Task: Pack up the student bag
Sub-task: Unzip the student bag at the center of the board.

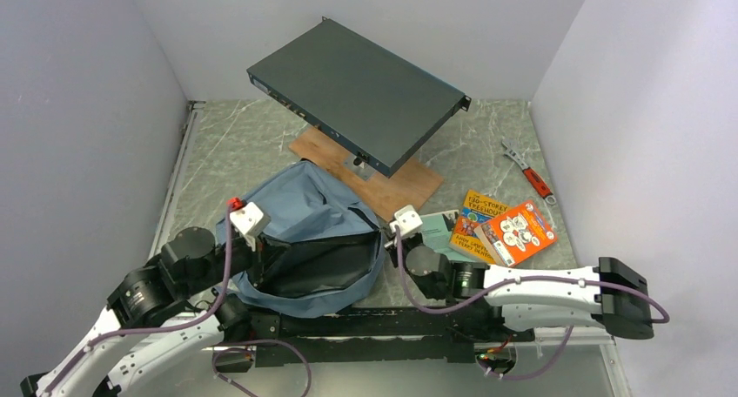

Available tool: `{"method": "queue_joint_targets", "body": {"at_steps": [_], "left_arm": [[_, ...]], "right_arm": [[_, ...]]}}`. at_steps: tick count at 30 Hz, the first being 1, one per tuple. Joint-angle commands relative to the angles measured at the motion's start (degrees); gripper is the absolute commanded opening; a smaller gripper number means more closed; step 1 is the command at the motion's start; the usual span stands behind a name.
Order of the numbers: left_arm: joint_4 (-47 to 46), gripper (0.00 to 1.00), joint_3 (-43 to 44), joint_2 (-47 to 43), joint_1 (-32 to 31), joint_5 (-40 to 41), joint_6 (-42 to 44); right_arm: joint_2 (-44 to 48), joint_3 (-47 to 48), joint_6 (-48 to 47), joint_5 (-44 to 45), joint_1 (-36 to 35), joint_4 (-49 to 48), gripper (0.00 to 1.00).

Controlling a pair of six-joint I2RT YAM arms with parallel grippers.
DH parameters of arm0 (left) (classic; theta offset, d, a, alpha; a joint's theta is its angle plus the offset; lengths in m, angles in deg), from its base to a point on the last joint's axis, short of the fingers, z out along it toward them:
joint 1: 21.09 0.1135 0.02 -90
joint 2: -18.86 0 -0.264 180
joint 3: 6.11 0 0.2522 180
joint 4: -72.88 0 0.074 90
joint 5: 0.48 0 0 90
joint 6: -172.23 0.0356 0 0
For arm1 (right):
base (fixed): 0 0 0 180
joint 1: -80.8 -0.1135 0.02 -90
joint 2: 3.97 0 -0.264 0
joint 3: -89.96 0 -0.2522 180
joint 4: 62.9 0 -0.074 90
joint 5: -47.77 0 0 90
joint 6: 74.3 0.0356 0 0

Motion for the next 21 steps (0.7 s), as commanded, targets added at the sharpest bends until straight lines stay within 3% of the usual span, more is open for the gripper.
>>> {"method": "queue_joint_targets", "body": {"at_steps": [1,5,11,16,21], "left_arm": [[-1.3,0.00,2.2,-3.7,0.5,1.2,1.9],[-0.9,0.00,2.6,-5.7,0.5,2.1,2.0],[-1.9,0.00,2.6,-7.9,0.5,3.4,0.9],[-4.4,0.00,0.3,-11.1,0.5,3.2,-1.8],[-6.9,0.00,-3.3,-10.5,0.5,2.1,-6.9]], "right_arm": [[-5.3,3.5,-1.5,4.5,5.0,2.2,0.00],[-11.4,6.0,-3.4,3.6,9.7,2.1,0.00],[-21.7,6.5,-12.6,-1.8,15.0,-10.8,0.00],[-30.7,7.8,-16.7,-1.5,15.4,-21.4,0.00],[-27.4,4.7,-11.4,-7.2,14.8,-26.5,0.00]]}}
